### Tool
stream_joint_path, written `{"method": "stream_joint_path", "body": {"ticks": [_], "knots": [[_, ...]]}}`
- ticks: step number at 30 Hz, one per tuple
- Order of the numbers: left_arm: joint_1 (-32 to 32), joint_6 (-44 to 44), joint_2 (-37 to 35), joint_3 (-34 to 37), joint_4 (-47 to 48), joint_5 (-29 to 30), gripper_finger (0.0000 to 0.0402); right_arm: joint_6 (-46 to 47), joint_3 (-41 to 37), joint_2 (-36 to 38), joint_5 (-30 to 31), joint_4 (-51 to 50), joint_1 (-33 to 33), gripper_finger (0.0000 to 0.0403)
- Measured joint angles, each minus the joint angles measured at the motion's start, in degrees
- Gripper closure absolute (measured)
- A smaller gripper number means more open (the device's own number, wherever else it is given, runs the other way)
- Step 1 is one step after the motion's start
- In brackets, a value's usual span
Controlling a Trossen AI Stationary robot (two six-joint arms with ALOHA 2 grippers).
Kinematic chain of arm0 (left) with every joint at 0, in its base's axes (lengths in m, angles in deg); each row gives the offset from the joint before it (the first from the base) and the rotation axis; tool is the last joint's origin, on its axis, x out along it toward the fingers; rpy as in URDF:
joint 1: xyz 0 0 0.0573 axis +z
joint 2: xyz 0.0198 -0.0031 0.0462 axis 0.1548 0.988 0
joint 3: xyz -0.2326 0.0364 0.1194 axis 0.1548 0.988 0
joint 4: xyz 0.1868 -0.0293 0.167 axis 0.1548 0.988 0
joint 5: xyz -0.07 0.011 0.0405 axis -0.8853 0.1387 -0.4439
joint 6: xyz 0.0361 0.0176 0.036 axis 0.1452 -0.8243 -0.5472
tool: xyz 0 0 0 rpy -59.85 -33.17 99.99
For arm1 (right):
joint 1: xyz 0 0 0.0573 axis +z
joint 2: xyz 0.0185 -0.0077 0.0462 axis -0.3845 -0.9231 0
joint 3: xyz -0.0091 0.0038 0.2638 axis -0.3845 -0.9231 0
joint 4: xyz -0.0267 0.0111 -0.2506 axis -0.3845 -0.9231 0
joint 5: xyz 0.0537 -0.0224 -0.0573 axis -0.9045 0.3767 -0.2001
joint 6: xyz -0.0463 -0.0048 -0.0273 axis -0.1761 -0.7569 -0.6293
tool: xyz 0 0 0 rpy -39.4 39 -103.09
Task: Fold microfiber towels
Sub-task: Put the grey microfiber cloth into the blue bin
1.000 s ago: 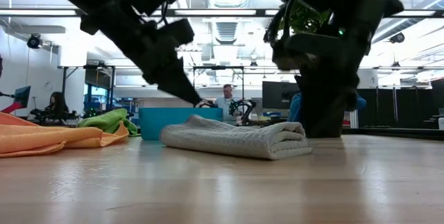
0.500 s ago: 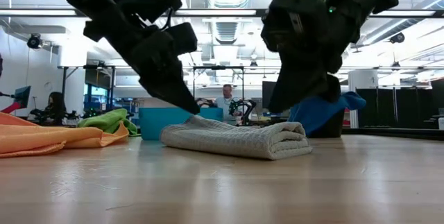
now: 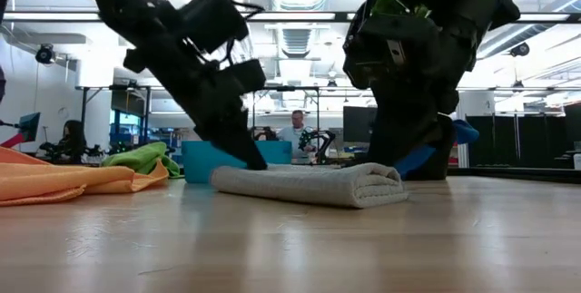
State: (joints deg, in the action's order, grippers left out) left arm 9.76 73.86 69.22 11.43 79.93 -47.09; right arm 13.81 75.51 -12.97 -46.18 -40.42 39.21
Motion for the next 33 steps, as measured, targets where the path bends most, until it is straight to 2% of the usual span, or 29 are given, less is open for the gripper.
{"method": "stream_joint_path", "body": {"ticks": [6,13,17,20,28,33], "knots": [[1.8,0.0,0.1,0.0,0.2,0.3,0.0401,0.0,0.0,0.0,0.1,-1.1,0.0,0.0394],[2.1,-0.5,-7.3,0.1,0.8,1.5,0.0402,0.0,0.1,2.6,2.2,-1.4,0.2,0.0394],[2.0,-0.4,-9.7,0.3,8.3,1.7,0.0402,0.5,0.1,4.0,2.4,-1.2,0.5,0.0394],[1.8,0.0,-9.7,1.0,14.8,3.4,0.0402,1.1,0.1,5.0,3.4,-0.7,1.5,0.0394],[0.4,2.8,-7.6,2.5,13.4,5.9,0.0402,5.2,0.1,7.1,8.5,-1.1,6.7,0.0394],[-2.7,4.6,-5.1,1.6,10.8,6.3,0.0401,8.6,0.1,7.8,12.3,-1.9,11.4,0.0394]]}}
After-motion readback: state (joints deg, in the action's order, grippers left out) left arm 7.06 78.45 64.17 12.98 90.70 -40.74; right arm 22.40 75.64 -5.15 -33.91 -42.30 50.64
